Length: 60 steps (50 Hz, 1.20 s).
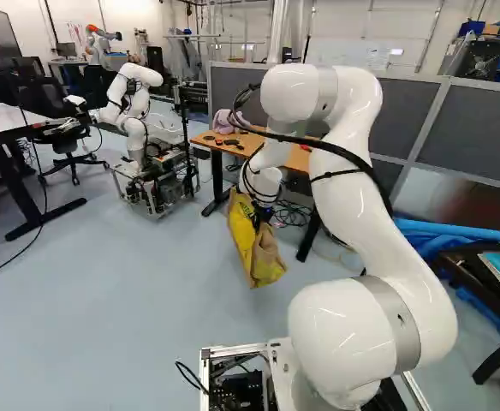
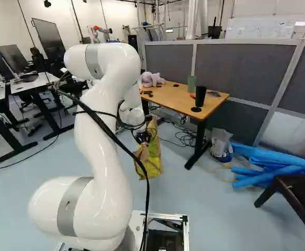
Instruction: Pick up the bag on the ground and place it on the table
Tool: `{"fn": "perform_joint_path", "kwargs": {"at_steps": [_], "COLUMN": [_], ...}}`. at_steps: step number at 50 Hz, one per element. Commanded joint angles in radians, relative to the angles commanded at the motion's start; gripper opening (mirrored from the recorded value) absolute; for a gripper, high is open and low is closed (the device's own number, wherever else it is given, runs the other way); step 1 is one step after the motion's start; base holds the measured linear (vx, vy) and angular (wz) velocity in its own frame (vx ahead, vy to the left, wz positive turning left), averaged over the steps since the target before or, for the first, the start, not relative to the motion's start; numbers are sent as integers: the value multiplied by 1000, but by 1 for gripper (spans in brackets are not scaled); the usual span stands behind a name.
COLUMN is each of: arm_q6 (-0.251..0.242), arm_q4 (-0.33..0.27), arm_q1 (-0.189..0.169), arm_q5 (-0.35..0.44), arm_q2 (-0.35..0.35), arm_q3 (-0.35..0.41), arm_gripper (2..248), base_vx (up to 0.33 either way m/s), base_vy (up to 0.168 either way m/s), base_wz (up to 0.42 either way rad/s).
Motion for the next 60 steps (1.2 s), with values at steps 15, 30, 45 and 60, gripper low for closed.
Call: {"fn": "perform_joint_path", "kwargs": {"at_steps": [15,30,45,60], "arm_q6": [0,0,0,0], "arm_q4": [0,0,0,0], "arm_q1": [-4,-8,-11,-15], "arm_q5": [-30,-61,-97,-147], "arm_q2": [42,82,121,158], "arm_q3": [6,9,10,9], "arm_gripper": [28,28,28,28], "base_vx": [0,0,0,0], "base_vy": [0,0,0,0], "base_wz": [0,0,0,0]}}
